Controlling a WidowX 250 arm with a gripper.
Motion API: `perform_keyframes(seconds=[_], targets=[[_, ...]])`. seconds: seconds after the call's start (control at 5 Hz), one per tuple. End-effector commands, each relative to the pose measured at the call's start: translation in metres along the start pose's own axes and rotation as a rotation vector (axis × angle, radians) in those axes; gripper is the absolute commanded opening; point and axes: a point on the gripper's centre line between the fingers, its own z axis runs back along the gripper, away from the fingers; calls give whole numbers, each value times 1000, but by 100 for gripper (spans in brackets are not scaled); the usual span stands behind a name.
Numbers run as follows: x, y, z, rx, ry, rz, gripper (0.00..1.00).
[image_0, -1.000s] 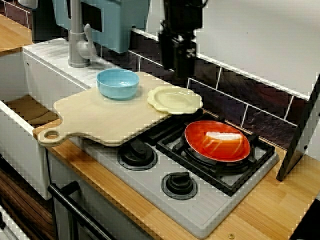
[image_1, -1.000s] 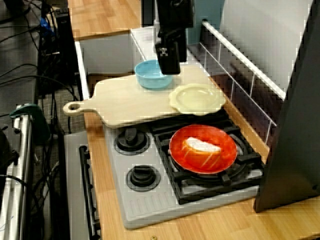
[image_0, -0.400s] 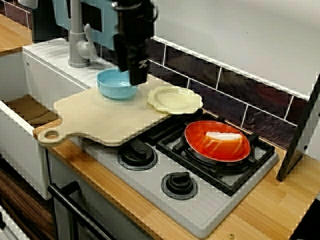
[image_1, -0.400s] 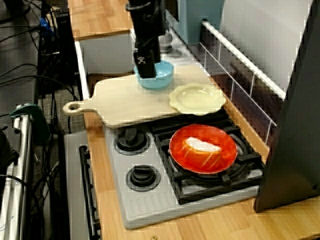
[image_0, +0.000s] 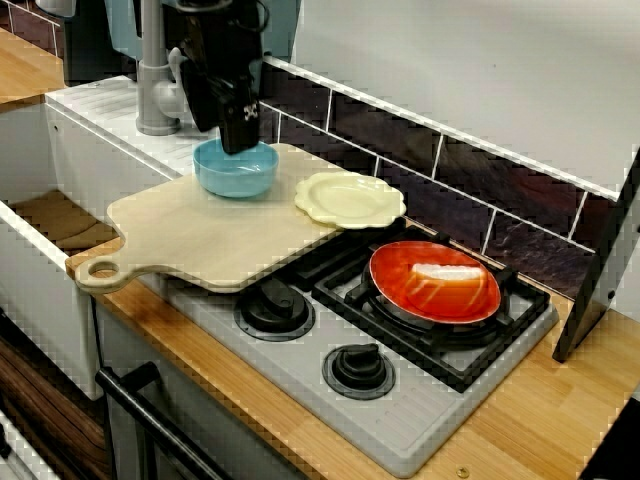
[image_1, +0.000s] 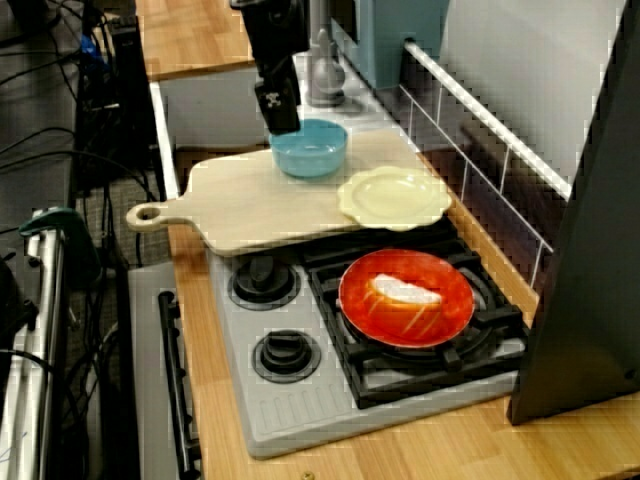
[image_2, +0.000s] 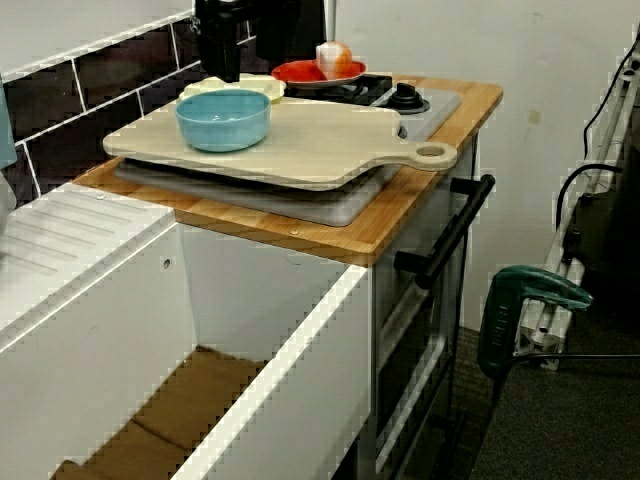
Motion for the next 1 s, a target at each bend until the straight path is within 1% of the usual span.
perform_keyframes(seconds=[0.0,0.2,0.4,0.6,0.8], targets=[[10,17,18,23,-48,77,100],[15,17,13,23,-42,50,100],[16,13,5,3,-43,-38,100],[15,6,-1,-43,-40,-134,100],[14,-1,-2,-77,-36,-253,100]])
